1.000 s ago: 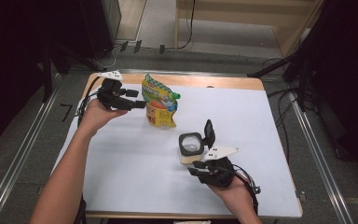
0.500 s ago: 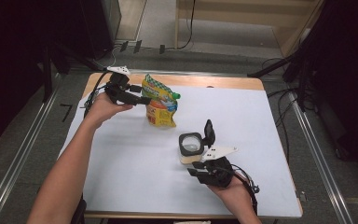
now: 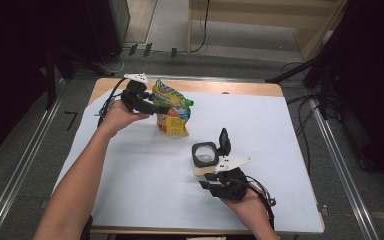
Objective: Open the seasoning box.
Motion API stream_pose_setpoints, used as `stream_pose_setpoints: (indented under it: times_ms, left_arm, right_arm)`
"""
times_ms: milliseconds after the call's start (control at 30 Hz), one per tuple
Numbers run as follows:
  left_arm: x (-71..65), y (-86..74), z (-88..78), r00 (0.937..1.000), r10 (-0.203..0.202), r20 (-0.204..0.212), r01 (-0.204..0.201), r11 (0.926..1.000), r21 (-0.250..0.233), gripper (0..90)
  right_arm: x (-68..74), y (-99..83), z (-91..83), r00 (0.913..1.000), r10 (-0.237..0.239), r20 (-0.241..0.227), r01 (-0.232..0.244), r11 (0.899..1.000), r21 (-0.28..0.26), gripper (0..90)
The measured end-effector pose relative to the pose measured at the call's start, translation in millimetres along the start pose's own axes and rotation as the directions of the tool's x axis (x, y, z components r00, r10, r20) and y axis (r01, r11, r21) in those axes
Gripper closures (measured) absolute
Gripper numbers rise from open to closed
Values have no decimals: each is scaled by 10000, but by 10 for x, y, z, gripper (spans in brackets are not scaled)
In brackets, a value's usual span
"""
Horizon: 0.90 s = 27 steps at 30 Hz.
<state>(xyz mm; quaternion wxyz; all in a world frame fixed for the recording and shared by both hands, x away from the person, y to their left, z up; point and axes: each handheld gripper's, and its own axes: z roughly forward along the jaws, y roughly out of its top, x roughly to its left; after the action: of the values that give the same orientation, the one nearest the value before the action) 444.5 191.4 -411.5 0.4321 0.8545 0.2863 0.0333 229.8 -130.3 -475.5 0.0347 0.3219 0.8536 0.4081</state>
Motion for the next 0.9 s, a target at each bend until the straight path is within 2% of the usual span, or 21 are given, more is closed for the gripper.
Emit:
stream_pose_setpoints:
  times_ms: [267, 367, 433, 533, 600, 800, 833, 900]
  left_arm:
    - [-94, -12, -49, 9994, 178, -289, -181, 9998, -89, 465]
    - [-109, -42, -59, 9999, 93, -71, -95, 9996, -274, 511]
    - [-126, -78, -61, 9999, 113, 36, -112, 9994, -332, 583]
    - [-135, -98, -68, 9996, 26, 268, -17, 9995, -316, 606]
    - [-181, -116, -75, 9988, 82, 473, -67, 9994, -327, 660]
    - [-278, -150, -59, 9958, 116, 903, -91, 9996, -282, 739]
    - [-278, -150, -59, 9958, 116, 903, -91, 9996, -282, 775]
    - [-337, -145, -20, 9965, 261, 788, -251, 9996, -134, 775]
  right_arm:
    - [7, 16, 40, 9999, -126, -103, 125, 9998, -124, 657]
    - [7, 22, 50, 9998, -159, -95, 158, 9998, -133, 653]
    - [12, 23, 56, 9999, -146, -77, 145, 9998, -119, 650]
    - [11, 22, 58, 9999, -153, -66, 152, 9998, -114, 648]
    - [9, 23, 60, 9999, -142, -64, 141, 9999, -87, 647]
    - [15, 33, 86, 9998, -136, -124, 135, 9998, -144, 642]
    - [15, 33, 86, 9998, -136, -124, 135, 9998, -144, 642]
    - [26, 43, 94, 9997, -200, -170, 197, 9996, -209, 638]
